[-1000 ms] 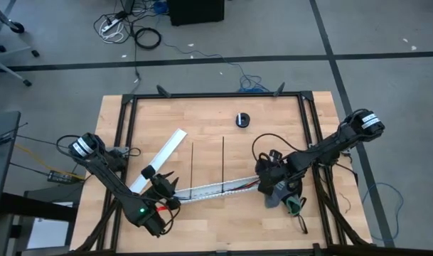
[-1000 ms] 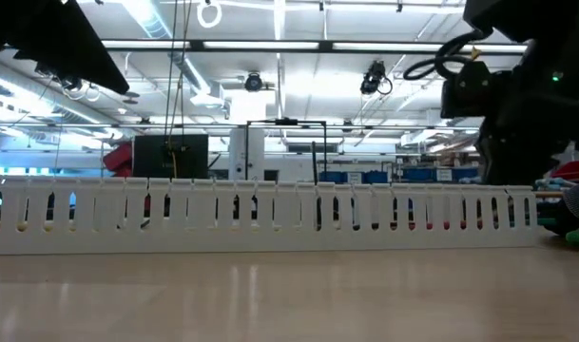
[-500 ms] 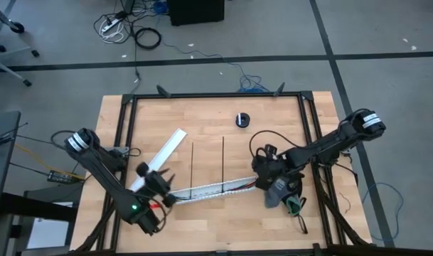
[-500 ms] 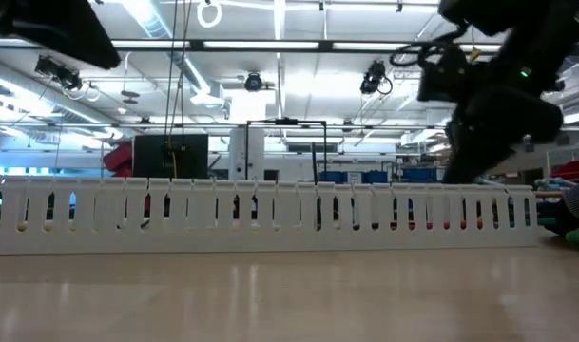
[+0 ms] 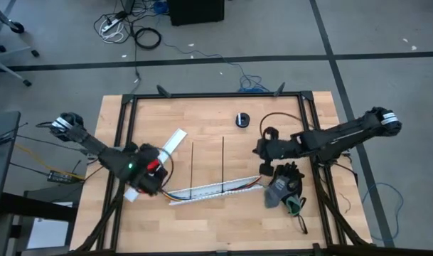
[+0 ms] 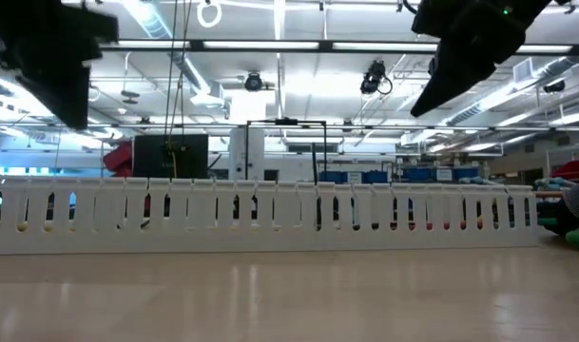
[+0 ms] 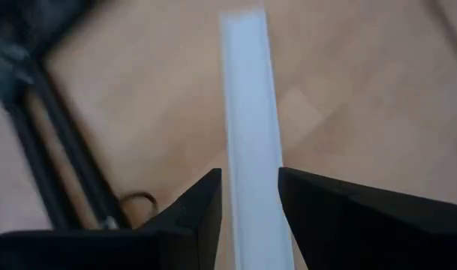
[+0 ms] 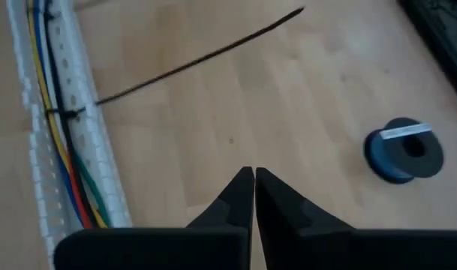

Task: Ziptie cables
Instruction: Close the white cable duct

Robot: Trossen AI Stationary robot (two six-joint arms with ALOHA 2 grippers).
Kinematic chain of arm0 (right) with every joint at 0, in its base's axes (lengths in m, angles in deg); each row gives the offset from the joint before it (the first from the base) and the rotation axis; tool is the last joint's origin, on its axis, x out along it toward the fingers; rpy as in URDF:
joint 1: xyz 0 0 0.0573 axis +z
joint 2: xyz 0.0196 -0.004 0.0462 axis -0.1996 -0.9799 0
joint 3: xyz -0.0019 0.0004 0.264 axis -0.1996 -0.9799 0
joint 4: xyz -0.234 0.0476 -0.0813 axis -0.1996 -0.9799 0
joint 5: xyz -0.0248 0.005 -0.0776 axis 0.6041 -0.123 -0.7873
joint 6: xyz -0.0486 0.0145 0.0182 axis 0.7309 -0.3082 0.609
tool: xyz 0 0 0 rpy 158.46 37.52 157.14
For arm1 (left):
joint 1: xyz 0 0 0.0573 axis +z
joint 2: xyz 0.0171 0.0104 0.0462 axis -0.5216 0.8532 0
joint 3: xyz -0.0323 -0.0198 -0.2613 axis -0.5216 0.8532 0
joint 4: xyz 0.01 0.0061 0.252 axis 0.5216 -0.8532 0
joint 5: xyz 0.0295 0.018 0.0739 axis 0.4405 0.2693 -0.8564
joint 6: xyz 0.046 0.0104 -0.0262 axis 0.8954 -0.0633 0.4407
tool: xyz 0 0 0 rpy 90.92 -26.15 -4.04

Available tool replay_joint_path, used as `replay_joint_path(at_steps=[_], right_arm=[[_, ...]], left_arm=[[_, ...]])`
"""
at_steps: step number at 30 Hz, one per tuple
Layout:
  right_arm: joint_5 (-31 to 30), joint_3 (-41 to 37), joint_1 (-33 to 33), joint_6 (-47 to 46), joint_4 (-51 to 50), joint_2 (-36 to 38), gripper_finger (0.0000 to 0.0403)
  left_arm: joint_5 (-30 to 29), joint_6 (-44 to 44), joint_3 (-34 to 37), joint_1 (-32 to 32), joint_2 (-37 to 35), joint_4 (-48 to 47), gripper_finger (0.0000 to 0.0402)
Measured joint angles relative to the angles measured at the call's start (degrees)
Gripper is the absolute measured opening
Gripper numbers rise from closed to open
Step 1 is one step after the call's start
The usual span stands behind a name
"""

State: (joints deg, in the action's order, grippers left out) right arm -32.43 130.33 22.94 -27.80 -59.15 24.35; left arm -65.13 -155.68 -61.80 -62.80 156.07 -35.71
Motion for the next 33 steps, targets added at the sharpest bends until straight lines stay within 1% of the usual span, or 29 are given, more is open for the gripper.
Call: replay_joint_path(at_steps=[2,4,6,7,9,14,17,21,26,31,33], right_arm=[[2.60,0.02,-1.68,0.32,-0.79,1.87,0.0017],[7.50,0.02,-3.41,-0.53,-1.82,2.92,0.0026],[11.79,0.02,-5.00,-1.97,-2.86,3.43,0.0039],[13.54,0.02,-5.66,-2.07,-3.09,3.52,0.0048],[15.10,0.02,-6.29,-2.11,-4.03,3.49,0.0070],[15.73,0.02,-7.29,-1.72,-5.06,3.32,0.0136],[15.65,0.02,-7.77,-1.68,-5.02,3.16,0.0171],[15.56,0.02,-8.51,-1.62,-5.02,2.86,0.0202],[15.65,-0.02,-9.52,-1.20,-5.23,2.57,0.0218],[15.64,-0.02,-10.31,-1.14,-5.30,2.53,0.0218],[15.64,-0.02,-10.44,-1.14,-5.23,2.53,0.0217]], left_arm=[[4.13,6.71,3.57,3.90,-2.72,6.57,0.0126],[7.25,13.16,7.29,7.15,-5.13,13.62,0.0126],[9.64,17.60,10.38,10.12,-7.31,20.59,0.0126],[10.73,19.81,11.57,11.67,-8.20,22.85,0.0126],[11.85,21.75,13.31,14.19,-9.16,24.44,0.0126],[16.80,26.09,16.75,19.19,-9.16,26.11,0.0126],[18.81,28.30,19.89,21.72,-8.91,30.79,0.0126],[19.04,30.48,22.10,23.20,-8.96,36.96,0.0126],[19.25,31.43,24.22,23.14,-8.95,41.37,0.0126],[19.02,31.47,26.60,23.15,-8.93,42.53,0.0126],[19.73,31.20,27.86,23.14,-8.93,45.41,0.0126]])
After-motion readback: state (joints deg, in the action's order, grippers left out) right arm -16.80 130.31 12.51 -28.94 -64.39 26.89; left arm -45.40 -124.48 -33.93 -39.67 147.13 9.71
